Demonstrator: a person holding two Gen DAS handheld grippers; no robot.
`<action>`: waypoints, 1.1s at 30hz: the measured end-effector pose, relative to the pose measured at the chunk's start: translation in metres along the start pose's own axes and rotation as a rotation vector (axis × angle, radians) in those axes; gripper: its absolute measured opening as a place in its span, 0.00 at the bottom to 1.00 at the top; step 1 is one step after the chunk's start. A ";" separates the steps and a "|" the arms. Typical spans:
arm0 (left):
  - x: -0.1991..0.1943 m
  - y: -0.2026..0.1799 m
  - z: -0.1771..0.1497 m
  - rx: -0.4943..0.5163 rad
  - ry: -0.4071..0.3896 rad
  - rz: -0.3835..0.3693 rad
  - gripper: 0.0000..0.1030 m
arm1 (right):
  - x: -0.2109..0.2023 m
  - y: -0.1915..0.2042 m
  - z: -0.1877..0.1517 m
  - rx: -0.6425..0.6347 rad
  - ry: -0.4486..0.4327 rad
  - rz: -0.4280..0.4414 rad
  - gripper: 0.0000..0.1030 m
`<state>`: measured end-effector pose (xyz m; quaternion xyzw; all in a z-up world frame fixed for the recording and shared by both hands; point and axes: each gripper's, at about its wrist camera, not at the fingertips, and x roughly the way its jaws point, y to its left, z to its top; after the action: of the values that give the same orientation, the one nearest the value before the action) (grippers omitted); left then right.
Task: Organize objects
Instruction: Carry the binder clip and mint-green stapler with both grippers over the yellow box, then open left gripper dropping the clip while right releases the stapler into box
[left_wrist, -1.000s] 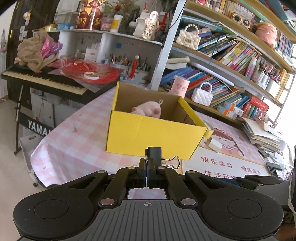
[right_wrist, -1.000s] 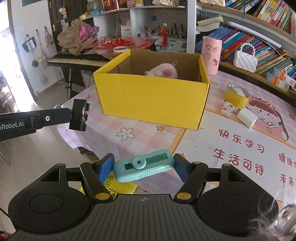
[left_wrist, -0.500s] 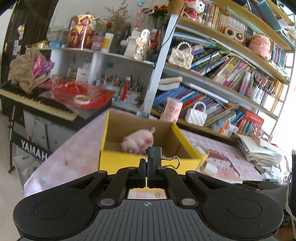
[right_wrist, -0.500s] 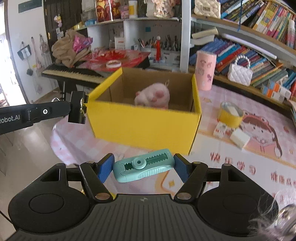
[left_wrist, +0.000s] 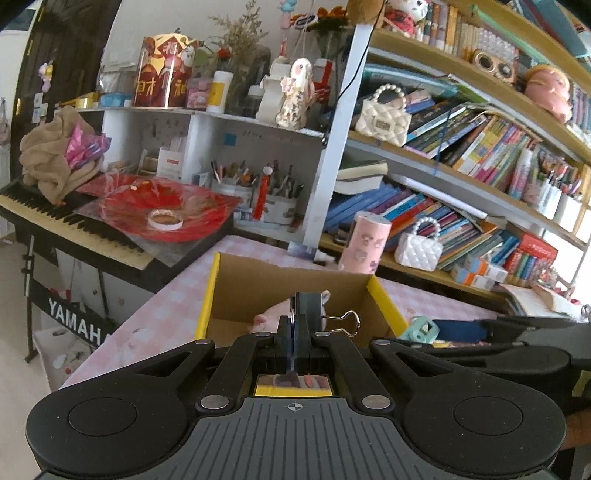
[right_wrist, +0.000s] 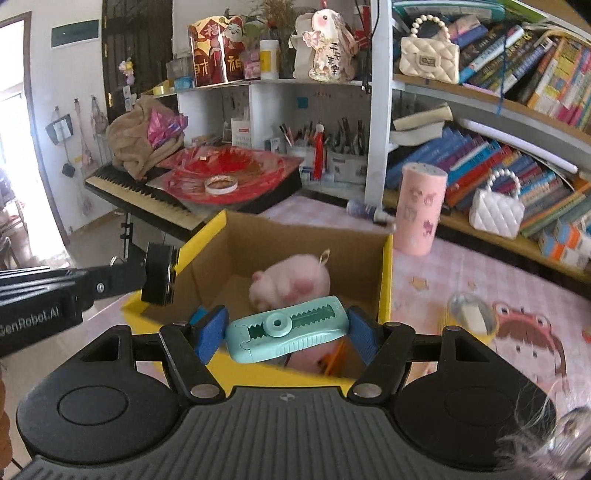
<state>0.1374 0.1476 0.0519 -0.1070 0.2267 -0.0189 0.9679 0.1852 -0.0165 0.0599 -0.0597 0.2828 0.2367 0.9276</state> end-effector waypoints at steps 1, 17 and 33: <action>0.006 0.000 0.000 0.000 0.008 0.007 0.00 | 0.006 -0.003 0.002 -0.005 0.004 0.002 0.66; 0.083 -0.010 -0.020 0.122 0.245 0.163 0.00 | 0.115 -0.025 0.024 -0.071 0.149 0.061 0.66; 0.064 -0.008 -0.020 0.097 0.169 0.200 0.11 | 0.150 -0.013 0.022 -0.120 0.286 0.117 0.66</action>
<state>0.1859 0.1306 0.0078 -0.0347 0.3157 0.0578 0.9465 0.3117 0.0385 -0.0053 -0.1315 0.4004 0.2960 0.8572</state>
